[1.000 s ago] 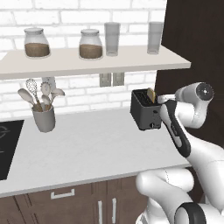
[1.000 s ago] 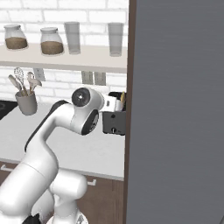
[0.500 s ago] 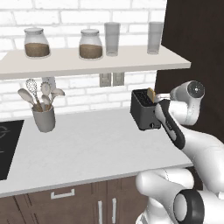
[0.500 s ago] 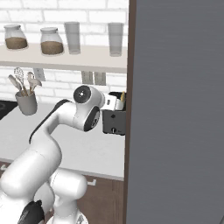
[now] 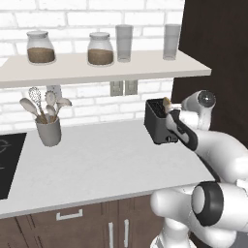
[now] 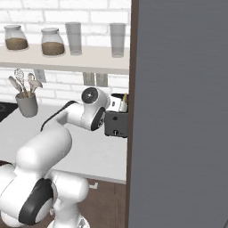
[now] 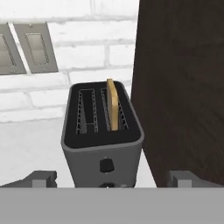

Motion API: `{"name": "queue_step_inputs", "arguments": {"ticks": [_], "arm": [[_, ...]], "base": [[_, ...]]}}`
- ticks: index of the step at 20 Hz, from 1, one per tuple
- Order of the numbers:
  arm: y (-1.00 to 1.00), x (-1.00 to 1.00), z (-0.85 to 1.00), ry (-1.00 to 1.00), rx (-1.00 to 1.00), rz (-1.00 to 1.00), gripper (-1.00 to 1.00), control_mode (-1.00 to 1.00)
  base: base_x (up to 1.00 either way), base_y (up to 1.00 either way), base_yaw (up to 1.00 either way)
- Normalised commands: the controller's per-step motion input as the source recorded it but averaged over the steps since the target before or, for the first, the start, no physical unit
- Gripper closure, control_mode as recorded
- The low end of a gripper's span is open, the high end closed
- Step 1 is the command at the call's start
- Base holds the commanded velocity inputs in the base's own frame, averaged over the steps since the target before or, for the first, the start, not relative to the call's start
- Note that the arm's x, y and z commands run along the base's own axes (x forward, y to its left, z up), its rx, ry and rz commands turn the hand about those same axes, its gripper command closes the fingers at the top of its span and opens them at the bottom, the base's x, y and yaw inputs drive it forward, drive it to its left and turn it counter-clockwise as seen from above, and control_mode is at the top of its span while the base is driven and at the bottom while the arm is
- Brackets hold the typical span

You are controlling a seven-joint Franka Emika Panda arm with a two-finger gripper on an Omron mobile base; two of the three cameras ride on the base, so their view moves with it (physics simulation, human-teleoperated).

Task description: Start the toaster. Once the lever pops up, take the bread to the plate on the dining counter.

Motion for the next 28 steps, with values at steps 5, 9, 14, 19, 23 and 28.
{"name": "queue_step_inputs", "arguments": {"ticks": [5,9,14,19,23,28], "arm": [[-0.02,0.41,-0.24,0.07,0.03,0.00,-1.00,-1.00],[-0.14,0.39,-0.23,0.08,0.01,0.00,-1.00,-1.00],[-0.24,0.31,-0.11,0.06,0.02,0.00,-1.00,-1.00],[-0.16,0.29,-0.07,0.04,0.02,-0.01,-1.00,-1.00],[0.00,0.30,-0.17,0.04,0.03,0.00,-1.00,-1.00],[0.00,0.33,-0.21,0.05,0.03,0.00,-1.00,-1.00]], "base": [[0.00,0.00,0.00],[0.00,0.00,0.00],[0.00,0.00,0.00],[0.00,0.00,0.00],[0.00,0.00,0.00],[0.00,0.00,0.00]]}}
